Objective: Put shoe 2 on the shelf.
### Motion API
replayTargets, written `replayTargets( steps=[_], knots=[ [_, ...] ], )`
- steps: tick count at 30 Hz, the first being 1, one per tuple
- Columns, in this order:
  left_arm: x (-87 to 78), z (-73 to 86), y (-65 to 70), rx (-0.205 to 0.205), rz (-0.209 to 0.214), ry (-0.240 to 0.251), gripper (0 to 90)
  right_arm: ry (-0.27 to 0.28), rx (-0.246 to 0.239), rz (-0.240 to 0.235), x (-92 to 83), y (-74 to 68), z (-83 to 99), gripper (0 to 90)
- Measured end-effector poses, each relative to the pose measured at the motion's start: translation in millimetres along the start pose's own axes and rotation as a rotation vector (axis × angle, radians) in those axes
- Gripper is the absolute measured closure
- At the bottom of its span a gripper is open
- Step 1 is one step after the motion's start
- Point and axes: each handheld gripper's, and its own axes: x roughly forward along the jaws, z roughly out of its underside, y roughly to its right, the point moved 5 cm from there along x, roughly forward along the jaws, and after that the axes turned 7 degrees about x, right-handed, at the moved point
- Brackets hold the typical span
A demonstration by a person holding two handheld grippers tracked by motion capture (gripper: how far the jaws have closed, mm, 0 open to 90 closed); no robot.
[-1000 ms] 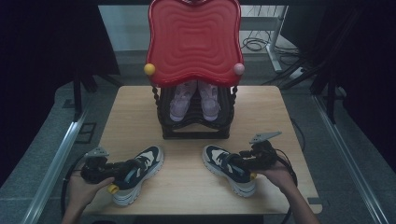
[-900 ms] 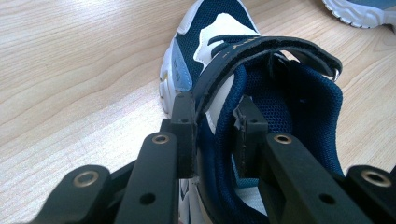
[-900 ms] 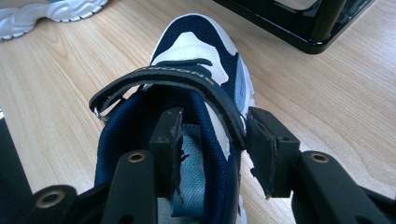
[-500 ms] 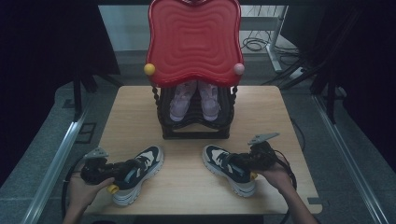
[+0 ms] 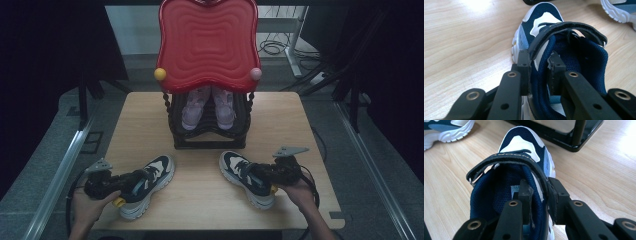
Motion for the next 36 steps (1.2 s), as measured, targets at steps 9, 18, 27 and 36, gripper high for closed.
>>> replayTargets(
  steps=[9, 18, 27, 36],
  knots=[
    [-12.3, -2.7, -1.3, -0.044, 0.034, 0.089, 76.2, 0.112, 0.051, -0.014, -10.4, 3.6, 5.5, 74.6],
    [-22.1, -7.5, -1.2, -0.090, 0.070, 0.202, 76.1, 0.221, 0.124, -0.040, -21.9, 5.6, 10.3, 74.5],
    [-28.6, -12.6, -0.7, -0.107, 0.075, 0.269, 76.1, 0.301, 0.178, -0.050, -31.5, 10.0, 13.7, 74.4],
    [-36.1, -15.8, -1.4, -0.136, 0.073, 0.356, 76.0, 0.368, 0.215, -0.054, -43.3, 13.0, 16.3, 74.4]
  ],
)
